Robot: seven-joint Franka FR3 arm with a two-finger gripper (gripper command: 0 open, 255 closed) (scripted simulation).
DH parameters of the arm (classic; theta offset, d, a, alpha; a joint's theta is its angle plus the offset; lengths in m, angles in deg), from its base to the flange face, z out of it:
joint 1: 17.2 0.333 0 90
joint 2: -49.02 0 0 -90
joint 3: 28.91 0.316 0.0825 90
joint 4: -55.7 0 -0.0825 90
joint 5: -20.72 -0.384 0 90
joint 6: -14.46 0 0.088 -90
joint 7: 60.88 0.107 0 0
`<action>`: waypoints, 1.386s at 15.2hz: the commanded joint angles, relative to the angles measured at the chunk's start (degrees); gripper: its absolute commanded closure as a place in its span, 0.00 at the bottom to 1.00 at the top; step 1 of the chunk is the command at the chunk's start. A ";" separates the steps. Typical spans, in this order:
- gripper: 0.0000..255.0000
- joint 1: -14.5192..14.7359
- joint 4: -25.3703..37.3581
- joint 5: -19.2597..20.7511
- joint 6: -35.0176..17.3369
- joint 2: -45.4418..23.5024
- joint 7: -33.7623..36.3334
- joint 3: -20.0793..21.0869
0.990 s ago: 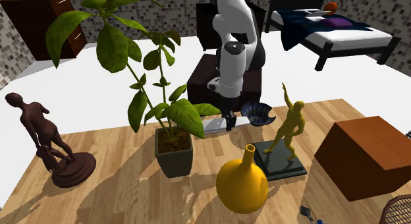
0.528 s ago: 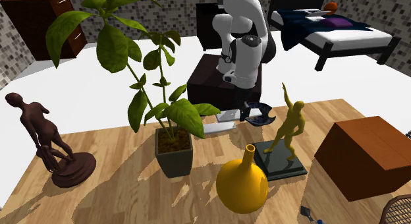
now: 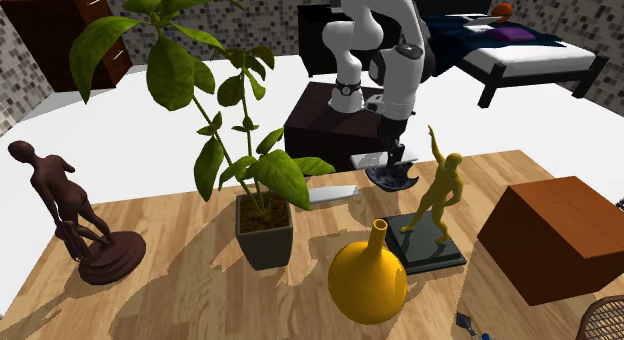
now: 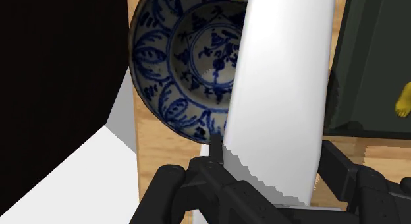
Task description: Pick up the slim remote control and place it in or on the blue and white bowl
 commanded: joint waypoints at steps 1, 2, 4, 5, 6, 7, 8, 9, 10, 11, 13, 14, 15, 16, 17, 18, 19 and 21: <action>1.00 1.27 -3.45 -0.31 -1.22 2.29 2.28 0.95; 1.00 1.91 -4.88 -0.48 -1.67 3.27 3.36 1.45; 1.00 2.97 -7.08 -0.78 -2.35 4.80 5.18 2.31; 1.00 3.05 -7.18 -0.42 -3.04 4.17 5.43 2.19; 1.00 3.14 -7.27 -0.06 -3.73 3.54 5.69 2.06; 1.00 3.23 -7.35 0.30 -4.41 2.89 5.95 1.92; 1.00 3.33 -7.41 0.68 -5.09 2.24 6.21 1.77; 1.00 3.44 -7.46 1.06 -5.76 1.58 6.48 1.61; 1.00 3.56 -7.49 1.44 -6.43 0.91 6.75 1.44; 1.00 3.68 -7.51 1.83 -7.10 0.24 7.03 1.26; 1.00 3.95 -7.52 2.61 -8.41 -1.13 7.59 0.87; 1.00 4.10 -7.50 3.01 -9.05 -1.83 7.87 0.65; 1.00 4.26 -7.47 3.40 -9.70 -2.53 8.15 0.43; 1.00 4.42 -7.42 3.80 -10.33 -3.23 8.44 0.20; 1.00 4.72 -7.31 4.48 -11.41 -4.47 8.93 -0.22; 1.00 4.73 -7.31 4.47 -11.41 -4.47 8.92 -0.24; 1.00 4.74 -7.32 4.47 -11.41 -4.46 8.92 -0.24; 1.00 4.74 -7.32 4.47 -11.41 -4.47 8.92 -0.24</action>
